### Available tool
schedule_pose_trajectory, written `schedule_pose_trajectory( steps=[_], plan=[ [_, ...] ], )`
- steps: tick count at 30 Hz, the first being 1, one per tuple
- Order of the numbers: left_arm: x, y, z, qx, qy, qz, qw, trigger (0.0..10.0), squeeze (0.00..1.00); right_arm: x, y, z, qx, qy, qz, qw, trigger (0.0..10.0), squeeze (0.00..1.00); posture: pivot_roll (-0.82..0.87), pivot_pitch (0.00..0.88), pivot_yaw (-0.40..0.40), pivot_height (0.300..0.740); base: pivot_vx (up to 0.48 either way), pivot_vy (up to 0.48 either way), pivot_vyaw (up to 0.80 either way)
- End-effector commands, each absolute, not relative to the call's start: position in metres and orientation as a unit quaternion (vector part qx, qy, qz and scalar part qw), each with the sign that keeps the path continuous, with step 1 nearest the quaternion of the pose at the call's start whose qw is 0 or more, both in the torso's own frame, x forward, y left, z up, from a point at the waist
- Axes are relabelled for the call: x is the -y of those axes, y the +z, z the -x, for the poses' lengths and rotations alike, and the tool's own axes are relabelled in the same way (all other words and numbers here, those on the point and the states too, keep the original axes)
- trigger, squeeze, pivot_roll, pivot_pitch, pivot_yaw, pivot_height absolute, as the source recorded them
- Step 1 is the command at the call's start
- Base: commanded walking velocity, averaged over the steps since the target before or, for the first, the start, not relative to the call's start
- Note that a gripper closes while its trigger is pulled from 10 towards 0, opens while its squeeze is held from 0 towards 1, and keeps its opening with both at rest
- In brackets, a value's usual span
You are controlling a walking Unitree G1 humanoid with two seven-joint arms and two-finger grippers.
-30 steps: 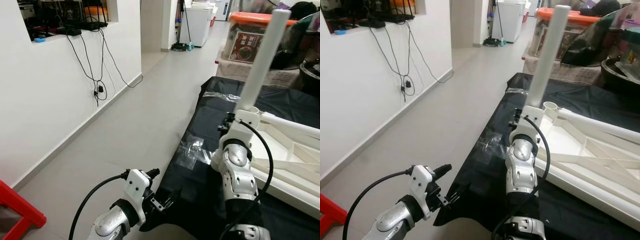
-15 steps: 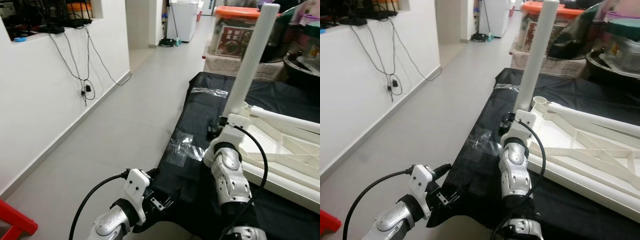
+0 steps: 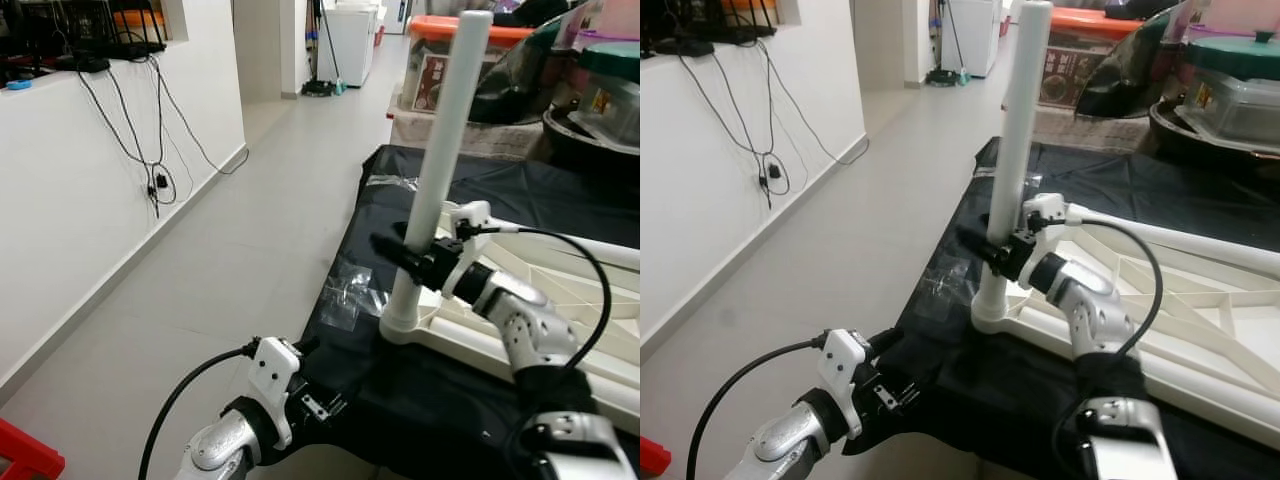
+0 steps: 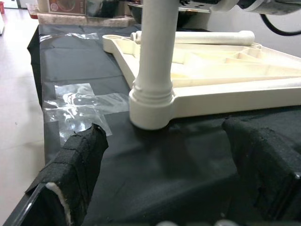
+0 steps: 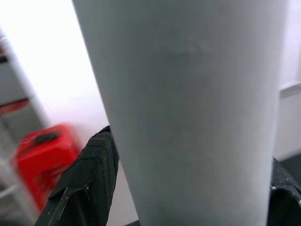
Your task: Building children table
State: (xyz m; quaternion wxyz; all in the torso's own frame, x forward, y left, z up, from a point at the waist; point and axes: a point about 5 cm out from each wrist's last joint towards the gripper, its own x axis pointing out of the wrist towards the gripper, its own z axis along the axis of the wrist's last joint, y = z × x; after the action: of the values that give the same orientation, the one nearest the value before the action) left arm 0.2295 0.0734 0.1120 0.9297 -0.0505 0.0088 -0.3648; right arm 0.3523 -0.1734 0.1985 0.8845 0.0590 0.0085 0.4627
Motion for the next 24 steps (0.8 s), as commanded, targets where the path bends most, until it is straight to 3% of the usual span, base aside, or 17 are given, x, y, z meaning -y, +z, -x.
schedule_pose_trajectory(
  steps=[1,3,4,5,6,7,8,9,10,17,18,19,20,21,22,23,24],
  plan=[
    [-0.073,0.11,-0.23,-0.012,-0.361,0.05,0.931,10.0,0.0,0.154,0.192,-0.351,-0.025,0.522,-0.054,0.851,10.0,0.0,-0.01,0.009,-0.051,0.74,0.0,0.0,0.0],
    [-0.073,0.11,-0.23,-0.012,-0.361,0.05,0.931,10.0,0.0,0.148,0.19,-0.351,-0.032,0.543,-0.053,0.838,10.0,0.0,0.0,0.011,-0.052,0.74,0.0,0.0,0.0],
    [-0.073,0.11,-0.23,-0.013,-0.36,0.051,0.931,10.0,0.0,0.145,0.188,-0.35,-0.037,0.554,-0.048,0.83,9.3,0.0,0.0,0.013,-0.045,0.74,0.0,0.0,0.0],
    [-0.074,0.11,-0.229,-0.013,-0.36,0.052,0.931,10.0,0.0,0.142,0.187,-0.349,-0.04,0.563,-0.044,0.825,9.3,0.0,0.0,0.013,-0.045,0.74,0.0,0.0,0.0],
    [-0.074,0.11,-0.229,-0.015,-0.361,0.051,0.931,10.0,0.0,0.14,0.185,-0.348,-0.043,0.568,-0.042,0.821,8.4,0.0,0.01,0.018,-0.036,0.74,0.0,0.0,0.0],
    [-0.074,0.109,-0.229,-0.015,-0.362,0.051,0.93,10.0,0.0,0.139,0.184,-0.347,-0.047,0.575,-0.042,0.816,8.4,0.0,0.01,0.018,-0.036,0.74,0.0,0.0,0.0],
    [-0.074,0.11,-0.229,-0.015,-0.364,0.05,0.93,10.0,0.0,0.138,0.183,-0.347,-0.048,0.577,-0.037,0.815,2.5,0.0,0.02,0.02,-0.043,0.74,0.0,0.0,0.0],
    [-0.074,0.11,-0.229,-0.015,-0.364,0.05,0.93,10.0,0.0,0.138,0.183,-0.347,-0.048,0.577,-0.037,0.815,2.5,0.0,0.02,0.02,-0.043,0.74,0.0,0.0,0.0],
    [-0.074,0.11,-0.229,-0.015,-0.365,0.049,0.93,10.0,0.0,0.137,0.18,-0.347,-0.052,0.574,-0.034,0.816,0.0,0.0,0.02,0.02,-0.043,0.74,0.0,0.0,0.0],
    [-0.074,0.11,-0.228,-0.015,-0.363,0.048,0.93,10.0,0.0,0.137,0.176,-0.35,-0.047,0.547,-0.03,0.835,0.0,0.0,0.03,0.016,-0.042,0.74,0.0,0.0,0.0],
    [-0.074,0.11,-0.228,-0.016,-0.362,0.048,0.931,10.0,0.0,0.14,0.175,-0.352,-0.045,0.518,-0.029,0.854,0.0,0.0,0.03,0.015,-0.046,0.74,0.0,0.0,0.0],
    [-0.074,0.11,-0.228,-0.016,-0.362,0.048,0.931,10.0,0.0,0.14,0.175,-0.352,-0.045,0.518,-0.029,0.854,0.0,0.0,0.03,0.015,-0.046,0.74,0.0,0.0,0.0],
    [-0.075,0.11,-0.228,-0.016,-0.362,0.049,0.931,10.0,0.0,0.146,0.174,-0.361,-0.036,0.436,-0.03,0.899,0.0,0.0,0.02,0.013,-0.042,0.74,0.0,0.0,0.0],
    [-0.075,0.11,-0.228,-0.016,-0.362,0.049,0.931,10.0,0.0,0.146,0.174,-0.361,-0.036,0.436,-0.03,0.899,0.0,0.0,0.02,0.013,-0.042,0.74,0.0,0.0,0.0],
    [-0.074,0.11,-0.228,-0.017,-0.364,0.049,0.93,10.0,0.0,0.156,0.173,-0.369,-0.024,0.301,-0.037,0.953,0.0,0.0,0.02,0.016,-0.039,0.74,0.0,0.0,0.0],
    [-0.074,0.11,-0.228,-0.017,-0.364,0.049,0.93,10.0,0.0,0.156,0.173,-0.369,-0.024,0.301,-0.037,0.953,0.0,0.0,0.02,0.016,-0.039,0.74,0.0,0.0,0.0],
    [-0.074,0.109,-0.227,-0.018,-0.365,0.05,0.93,10.0,0.0,0.165,0.172,-0.374,-0.018,0.204,-0.044,0.978,0.0,0.0,0.02,0.016,-0.039,0.74,0.0,0.0,0.0]
  ],
)
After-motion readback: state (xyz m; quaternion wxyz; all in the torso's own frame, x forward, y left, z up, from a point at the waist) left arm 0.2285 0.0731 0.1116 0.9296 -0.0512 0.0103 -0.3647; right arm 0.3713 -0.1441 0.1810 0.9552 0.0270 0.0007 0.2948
